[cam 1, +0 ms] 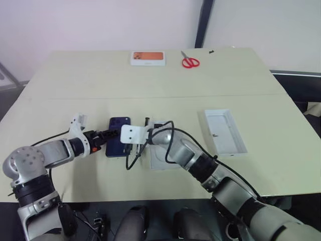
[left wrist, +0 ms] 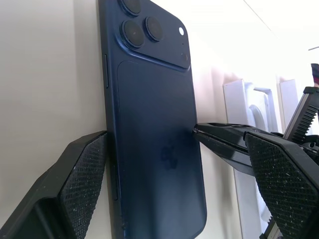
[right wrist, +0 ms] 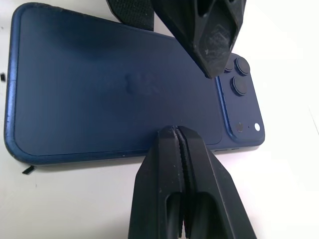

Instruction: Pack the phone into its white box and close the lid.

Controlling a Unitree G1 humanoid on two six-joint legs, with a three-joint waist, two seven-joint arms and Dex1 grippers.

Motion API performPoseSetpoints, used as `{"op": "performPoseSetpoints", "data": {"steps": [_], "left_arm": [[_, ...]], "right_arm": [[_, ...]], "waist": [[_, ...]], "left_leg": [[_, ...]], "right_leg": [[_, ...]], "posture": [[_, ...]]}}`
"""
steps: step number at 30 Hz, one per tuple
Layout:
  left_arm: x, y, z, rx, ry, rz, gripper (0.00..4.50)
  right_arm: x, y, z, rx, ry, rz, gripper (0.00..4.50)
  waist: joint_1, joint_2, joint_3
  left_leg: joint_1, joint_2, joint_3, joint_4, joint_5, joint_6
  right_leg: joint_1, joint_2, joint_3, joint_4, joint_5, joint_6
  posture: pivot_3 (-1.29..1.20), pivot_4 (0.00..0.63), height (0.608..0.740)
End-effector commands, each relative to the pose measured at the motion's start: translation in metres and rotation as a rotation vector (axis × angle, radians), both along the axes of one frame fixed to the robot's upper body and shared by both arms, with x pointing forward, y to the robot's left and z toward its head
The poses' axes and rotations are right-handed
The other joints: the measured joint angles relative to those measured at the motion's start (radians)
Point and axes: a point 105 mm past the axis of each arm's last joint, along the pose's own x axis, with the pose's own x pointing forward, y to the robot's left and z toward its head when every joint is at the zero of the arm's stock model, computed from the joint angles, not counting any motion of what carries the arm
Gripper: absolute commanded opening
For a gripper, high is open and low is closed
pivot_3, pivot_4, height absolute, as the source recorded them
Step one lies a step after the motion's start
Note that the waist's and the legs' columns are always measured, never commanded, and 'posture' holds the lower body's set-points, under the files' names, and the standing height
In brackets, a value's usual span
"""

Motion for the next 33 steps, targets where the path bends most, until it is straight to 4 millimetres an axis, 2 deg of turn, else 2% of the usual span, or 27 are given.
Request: {"op": "performPoseSetpoints", "data": {"steps": [1, 7, 18, 25, 33], "left_arm": [[-0.008, -0.021, -0.018, -0.061, 0.089, -0.075, 4.50], [-0.003, -0.023, -0.012, -0.138, 0.067, -0.052, 4.50], [-0.009, -0.037, -0.006, -0.152, 0.039, -0.107, 4.50], [-0.004, -0.033, 0.002, -0.196, 0.020, -0.084, 4.50], [-0.001, -0.040, 0.006, -0.208, 0.014, -0.080, 4.50]], "right_arm": [[-0.001, 0.000, 0.006, 0.009, -0.017, 0.003, 0.08], [-0.001, -0.003, 0.004, 0.008, -0.008, -0.009, 0.08], [0.001, -0.007, 0.003, 0.005, -0.006, -0.024, 0.08], [0.002, -0.010, 0.002, 0.008, -0.003, -0.035, 0.08], [0.005, -0.013, 0.005, -0.002, -0.028, -0.045, 0.08]], "waist": [[0.000, 0.000, 0.000], [0.002, 0.000, 0.000], [0.001, 0.000, 0.000], [-0.001, 0.000, 0.000], [0.002, 0.000, 0.000]], "left_leg": [[0.000, 0.000, 0.000, 0.000, 0.000, 0.000], [0.000, 0.000, 0.000, 0.000, 0.000, 0.000], [0.000, 0.000, 0.000, 0.000, 0.000, 0.000], [0.000, 0.000, 0.000, 0.000, 0.000, 0.000], [0.000, 0.000, 0.000, 0.000, 0.000, 0.000]], "right_leg": [[0.000, 0.000, 0.000, 0.000, 0.000, 0.000], [0.000, 0.000, 0.000, 0.000, 0.000, 0.000], [0.001, 0.000, 0.000, 0.000, 0.000, 0.000], [0.000, 0.000, 0.000, 0.000, 0.000, 0.000], [0.000, 0.000, 0.000, -0.001, 0.000, 0.000]], "posture": [[0.00, 0.150, 0.740], [0.00, 0.150, 0.740], [0.00, 0.150, 0.740], [0.00, 0.150, 0.740], [0.00, 0.150, 0.740]]}}
